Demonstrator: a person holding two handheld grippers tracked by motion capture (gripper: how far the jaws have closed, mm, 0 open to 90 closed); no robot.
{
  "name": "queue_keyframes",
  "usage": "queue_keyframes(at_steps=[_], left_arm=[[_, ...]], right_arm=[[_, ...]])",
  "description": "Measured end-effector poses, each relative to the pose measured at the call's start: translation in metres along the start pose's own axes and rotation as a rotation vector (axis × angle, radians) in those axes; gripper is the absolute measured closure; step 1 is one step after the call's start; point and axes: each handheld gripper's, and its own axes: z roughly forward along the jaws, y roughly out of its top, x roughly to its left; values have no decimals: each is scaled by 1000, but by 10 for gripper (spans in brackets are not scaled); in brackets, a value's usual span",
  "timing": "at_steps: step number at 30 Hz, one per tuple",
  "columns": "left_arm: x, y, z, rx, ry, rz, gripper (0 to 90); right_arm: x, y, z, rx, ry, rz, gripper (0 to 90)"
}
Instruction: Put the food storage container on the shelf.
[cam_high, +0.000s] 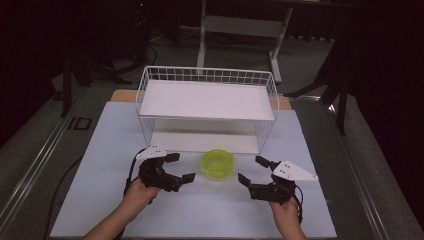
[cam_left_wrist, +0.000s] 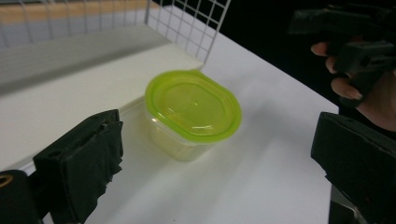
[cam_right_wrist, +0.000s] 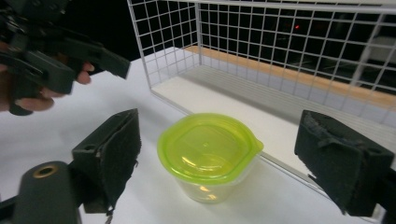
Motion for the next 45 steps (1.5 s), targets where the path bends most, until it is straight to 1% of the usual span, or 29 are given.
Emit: queue_keyframes(at_steps=[1, 2, 3, 4, 5, 6, 9, 11, 12, 14, 15, 16, 17, 18, 19, 20, 22, 24, 25, 26, 27, 29, 31, 35, 37, 40, 41, 43, 45], left_arm=[[0, 0, 0, 0, 0, 0, 56], [1, 3, 3, 4, 18, 1, 56], [2, 5, 5, 4, 18, -3, 56], [2, 5, 5, 4, 18, -3, 56], [3, 7, 7, 5, 17, -18, 56], [3, 9, 9, 3, 17, -28, 56], [7, 13, 15, 9, 39, -55, 56], [9, 14, 21, 24, 38, -49, 57], [10, 14, 25, 36, 24, -49, 62], [12, 13, 33, 56, 33, -61, 68], [12, 13, 37, 70, 44, -67, 76], [12, 13, 37, 70, 44, -67, 90], [13, 12, 44, 84, 55, -74, 90], [15, 11, 47, 87, 52, -83, 123], [16, 11, 50, 89, 48, -94, 127], [17, 10, 52, 93, 54, -104, 142], [18, 10, 57, 95, 70, -109, 163], [18, 9, 60, 105, 89, -118, 190], [18, 8, 62, 112, 93, -141, 234], [20, 8, 62, 117, 97, -158, 241], [21, 7, 64, 122, 100, -184, 261], [24, 5, 65, 126, 110, -211, 308], [28, 2, 68, 140, 94, -256, 332], [28, -3, 70, 147, 92, -296, 359], [28, -4, 72, 149, 84, -307, 401], [29, -6, 73, 161, 57, -322, 450], [29, -6, 73, 162, 46, -324, 505], [29, -6, 74, 171, 14, -325, 573], [27, -6, 73, 170, 11, -313, 640]], right_arm=[[-2, 1, 2, 7, 0, 4, 137], [-4, 2, 4, 9, 7, 11, 137], [-6, 2, 6, 17, 21, 21, 137], [-6, 2, 6, 17, 21, 21, 137], [-8, 3, 9, 33, 19, 27, 137], [-11, 3, 13, 53, 0, 27, 137], [-17, 2, 22, 77, -19, 38, 130], [-21, 1, 29, 90, -31, 75, 123], [-22, 1, 33, 86, -60, 93, 134], [-25, 0, 40, 112, -85, 103, 135], [-27, -1, 42, 120, -66, 113, 133], [-27, -1, 42, 120, -66, 113, 133], [-29, -3, 44, 112, -36, 126, 133], [-31, -4, 48, 116, -47, 148, 133], [-32, -5, 50, 122, -37, 155, 134], [-33, -5, 53, 134, -48, 158, 134], [-34, -6, 57, 155, -32, 175, 138], [-35, -9, 62, 180, -37, 197, 139], [-36, -10, 64, 190, -33, 214, 141], [-38, -12, 66, 200, -34, 234, 146], [-39, -13, 68, 210, -32, 252, 166], [-41, -15, 70, 223, -28, 295, 209], [-44, -17, 72, 243, -24, 341, 237], [-49, -20, 74, 280, -6, 389, 347], [-51, -22, 76, 303, -4, 400, 395], [-53, -28, 79, 331, 17, 442, 464], [-54, -29, 79, 342, 24, 453, 505], [-53, -29, 79, 347, 10, 445, 564], [-52, -28, 80, 343, 30, 442, 653]])
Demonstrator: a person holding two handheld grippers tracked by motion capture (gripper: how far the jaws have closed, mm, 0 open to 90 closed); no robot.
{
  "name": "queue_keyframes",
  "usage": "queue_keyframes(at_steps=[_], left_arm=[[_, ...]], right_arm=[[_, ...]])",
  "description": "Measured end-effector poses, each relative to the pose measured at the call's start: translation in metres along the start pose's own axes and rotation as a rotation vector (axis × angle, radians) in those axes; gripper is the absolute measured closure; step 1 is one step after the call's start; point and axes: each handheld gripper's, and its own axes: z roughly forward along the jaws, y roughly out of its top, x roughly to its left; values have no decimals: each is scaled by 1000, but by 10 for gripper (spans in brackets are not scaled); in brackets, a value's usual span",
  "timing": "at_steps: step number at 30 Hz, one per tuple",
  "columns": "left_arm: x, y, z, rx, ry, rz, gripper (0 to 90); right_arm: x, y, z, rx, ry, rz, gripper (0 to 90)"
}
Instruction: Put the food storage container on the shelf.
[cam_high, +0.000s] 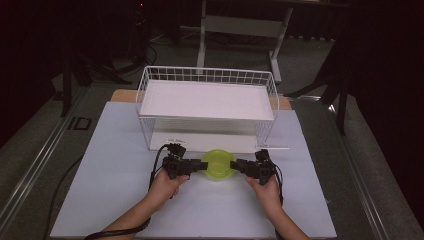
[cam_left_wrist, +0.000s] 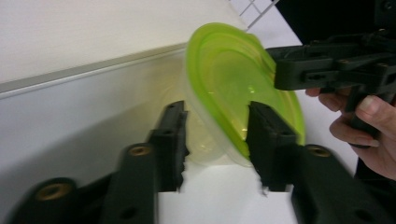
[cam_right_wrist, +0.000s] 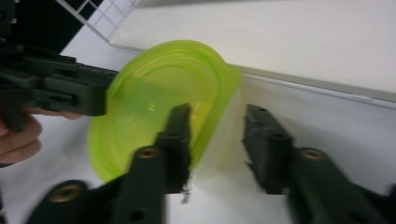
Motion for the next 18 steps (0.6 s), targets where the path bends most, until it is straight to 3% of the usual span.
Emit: queue_keyframes(at_steps=[6, 16, 18], left_arm=[[-4, -5, 1, 15, -13, -1, 684], [-20, -13, -5, 14, 31, 9, 753], [-27, -12, -7, 5, 74, 47, 825]], right_arm=[[7, 0, -1, 1, -8, -9, 713], [15, -6, -8, -15, -12, -34, 767], [15, -7, -9, -10, -25, -28, 798]])
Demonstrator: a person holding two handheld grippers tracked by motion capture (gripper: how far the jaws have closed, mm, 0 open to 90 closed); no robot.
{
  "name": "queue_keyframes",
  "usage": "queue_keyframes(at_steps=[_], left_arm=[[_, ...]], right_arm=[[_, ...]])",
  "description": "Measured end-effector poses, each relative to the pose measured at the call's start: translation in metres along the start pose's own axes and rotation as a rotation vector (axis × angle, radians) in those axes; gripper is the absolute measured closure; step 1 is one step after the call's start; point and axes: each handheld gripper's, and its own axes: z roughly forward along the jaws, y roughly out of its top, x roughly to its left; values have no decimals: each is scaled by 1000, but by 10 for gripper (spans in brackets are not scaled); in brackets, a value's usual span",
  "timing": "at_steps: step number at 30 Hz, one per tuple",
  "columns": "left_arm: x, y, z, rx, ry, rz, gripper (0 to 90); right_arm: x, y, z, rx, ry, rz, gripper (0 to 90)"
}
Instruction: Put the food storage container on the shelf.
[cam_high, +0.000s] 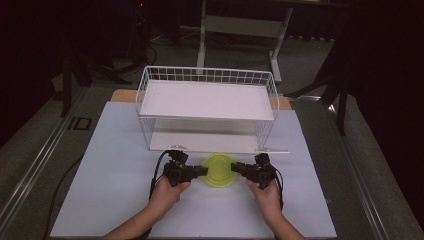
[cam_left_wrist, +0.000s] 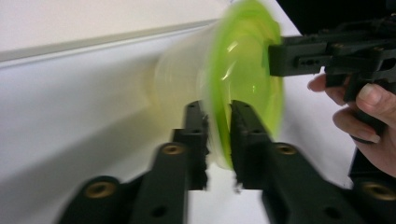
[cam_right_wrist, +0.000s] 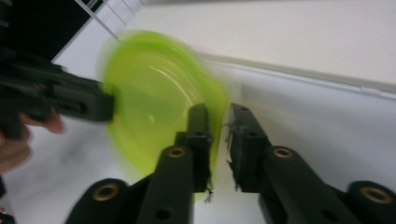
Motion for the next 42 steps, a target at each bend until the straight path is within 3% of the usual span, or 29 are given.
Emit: queue_keyframes(at_steps=[3, 9, 13, 23, 30, 42], left_arm=[[-3, 3, -4, -10, -4, 4, 827], [-1, 10, -15, -52, 3, 50, 827], [4, 12, -21, -73, 7, 52, 827], [27, 16, -34, -122, 48, 43, 822], [40, 19, -27, -136, 78, 57, 818], [45, 25, -14, -134, 73, 48, 817]], right_arm=[[0, -1, -1, -7, 5, 16, 799], [12, 11, -8, -43, -5, -27, 800], [19, 19, -6, -46, -11, -44, 801], [37, 41, 18, -52, -35, -84, 801], [35, 47, 33, -42, -52, -74, 801], [23, 50, 39, -46, -87, -57, 799]])
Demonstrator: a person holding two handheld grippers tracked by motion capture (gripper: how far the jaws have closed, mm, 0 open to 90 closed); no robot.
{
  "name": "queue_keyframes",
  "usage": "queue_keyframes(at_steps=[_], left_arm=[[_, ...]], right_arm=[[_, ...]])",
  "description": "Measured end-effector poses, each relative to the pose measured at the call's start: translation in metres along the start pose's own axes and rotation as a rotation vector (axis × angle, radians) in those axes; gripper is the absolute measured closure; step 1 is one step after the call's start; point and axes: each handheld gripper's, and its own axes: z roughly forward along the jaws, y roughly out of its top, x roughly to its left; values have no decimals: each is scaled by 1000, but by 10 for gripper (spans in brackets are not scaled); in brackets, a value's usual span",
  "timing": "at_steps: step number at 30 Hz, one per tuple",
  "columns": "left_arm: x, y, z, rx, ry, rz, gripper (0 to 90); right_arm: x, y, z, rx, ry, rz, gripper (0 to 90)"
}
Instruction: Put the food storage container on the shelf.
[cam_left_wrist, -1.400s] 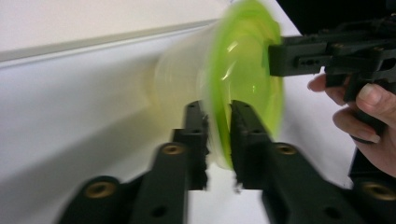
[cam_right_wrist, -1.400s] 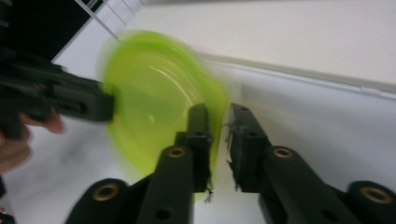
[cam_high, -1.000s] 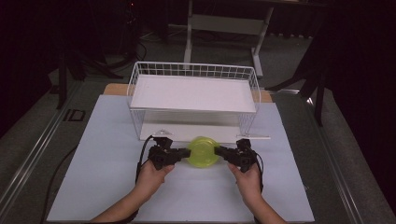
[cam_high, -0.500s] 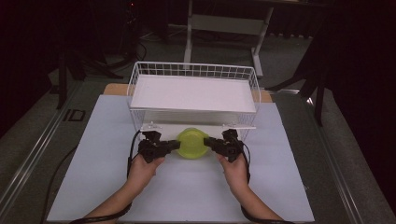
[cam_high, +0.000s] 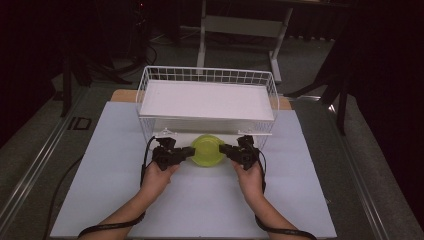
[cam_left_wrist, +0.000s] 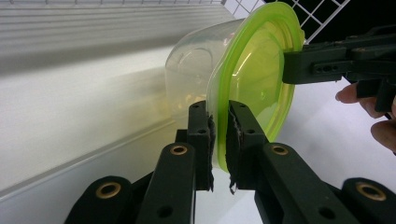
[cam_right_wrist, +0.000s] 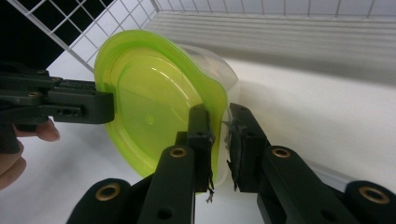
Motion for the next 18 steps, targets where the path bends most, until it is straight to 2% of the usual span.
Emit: queue_keyframes(at_steps=[3, 6, 11, 13, 14, 15, 17, 18], left_arm=[[1, 0, 2, 18, 6, -23, 817], [1, 0, 1, 13, 12, -10, 817], [5, 1, 5, 3, 25, -4, 815], [6, 2, 5, -9, 33, 15, 813], [7, 3, 6, -9, 35, 13, 813], [10, 4, 8, -3, 31, -6, 812], [11, 4, 8, -8, 26, -24, 812], [11, 5, 9, -4, 29, -18, 812]], right_arm=[[-1, 0, 2, 7, 1, 12, 799], [-2, -3, 4, 16, 8, 32, 800], [0, -1, 6, 1, -9, 5, 800], [0, 0, 7, -13, -15, -20, 800], [1, 2, 8, -16, -17, -30, 800], [0, 3, 9, -15, -21, -34, 799], [-2, 4, 12, -9, -18, -8, 798], [-2, 5, 12, -11, -20, -3, 798]])
